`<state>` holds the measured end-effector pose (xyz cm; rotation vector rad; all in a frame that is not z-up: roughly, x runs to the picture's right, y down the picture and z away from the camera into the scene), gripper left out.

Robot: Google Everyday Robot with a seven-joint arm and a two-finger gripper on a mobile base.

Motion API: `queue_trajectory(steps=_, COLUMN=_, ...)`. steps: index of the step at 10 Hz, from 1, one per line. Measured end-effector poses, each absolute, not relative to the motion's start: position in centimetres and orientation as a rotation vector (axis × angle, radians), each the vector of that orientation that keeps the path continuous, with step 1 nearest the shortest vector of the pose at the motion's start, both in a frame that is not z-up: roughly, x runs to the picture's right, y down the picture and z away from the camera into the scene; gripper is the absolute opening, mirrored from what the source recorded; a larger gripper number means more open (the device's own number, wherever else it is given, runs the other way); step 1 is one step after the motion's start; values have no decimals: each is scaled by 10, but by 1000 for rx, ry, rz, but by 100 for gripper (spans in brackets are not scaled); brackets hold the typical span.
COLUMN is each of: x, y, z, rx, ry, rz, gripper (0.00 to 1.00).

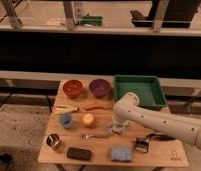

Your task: Wipe table surface with towel

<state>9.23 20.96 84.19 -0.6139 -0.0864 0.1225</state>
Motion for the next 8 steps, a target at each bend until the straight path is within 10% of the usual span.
queue_trajectory(steps=8, x=48, y=196, z=860, rx=-639, ry=-115, rz=43, gripper=0)
